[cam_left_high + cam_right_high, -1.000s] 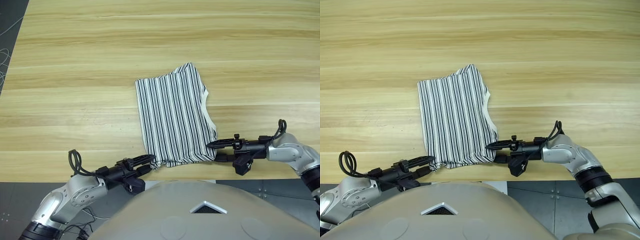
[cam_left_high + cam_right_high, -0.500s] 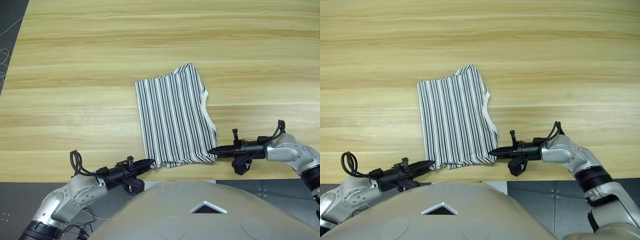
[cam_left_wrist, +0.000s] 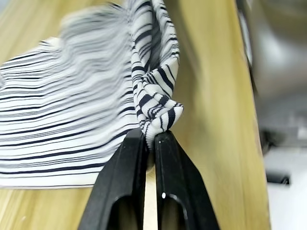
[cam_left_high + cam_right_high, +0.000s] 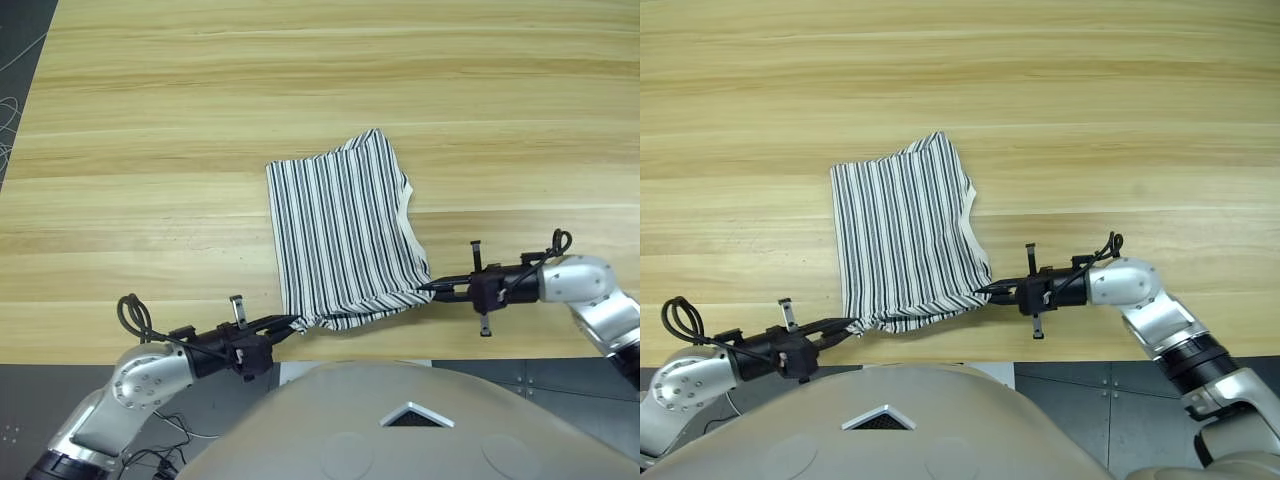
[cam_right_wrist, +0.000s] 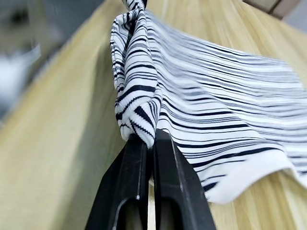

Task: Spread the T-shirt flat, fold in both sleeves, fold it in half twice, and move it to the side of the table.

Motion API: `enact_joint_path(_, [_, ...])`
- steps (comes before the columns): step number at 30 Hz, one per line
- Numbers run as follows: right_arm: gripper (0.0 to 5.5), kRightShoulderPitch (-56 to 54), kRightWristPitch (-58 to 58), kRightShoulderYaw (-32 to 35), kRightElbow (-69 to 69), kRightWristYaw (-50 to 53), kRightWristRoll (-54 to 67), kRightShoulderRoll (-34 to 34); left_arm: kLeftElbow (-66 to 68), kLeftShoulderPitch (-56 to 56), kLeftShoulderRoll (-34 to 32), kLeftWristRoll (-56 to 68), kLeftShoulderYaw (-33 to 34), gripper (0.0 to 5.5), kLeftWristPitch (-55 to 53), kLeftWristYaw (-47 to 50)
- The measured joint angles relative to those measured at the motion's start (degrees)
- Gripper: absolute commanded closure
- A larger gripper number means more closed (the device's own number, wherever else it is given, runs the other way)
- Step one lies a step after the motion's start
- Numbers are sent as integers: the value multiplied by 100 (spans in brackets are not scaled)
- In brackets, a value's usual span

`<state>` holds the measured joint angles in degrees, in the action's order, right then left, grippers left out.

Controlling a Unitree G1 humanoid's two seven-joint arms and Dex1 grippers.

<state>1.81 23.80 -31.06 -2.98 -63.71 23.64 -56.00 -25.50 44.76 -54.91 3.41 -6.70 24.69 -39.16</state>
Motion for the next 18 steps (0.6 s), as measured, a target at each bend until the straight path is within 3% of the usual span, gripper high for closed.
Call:
enact_joint_path(2, [540,-177,-1173,365,-501,-572,992,-332,-504,201,-362,1324,558,540,-490,-483])
enact_joint_path(5, [540,-290,-2017,746,-880,-908,1468,-422,-765,330,-521,2046,923,540,-975,-932])
enact_joint_path(13, [540,-411,-2861,1015,-1294,-1127,1157,-190,-869,648,-432,2085,956,540,-1382,-1608])
enact_joint_path(18, [540,-1329,-2899,1002,-449,-1261,539,555,-381,-531,-333,2275,1162,540,-1920,-1681])
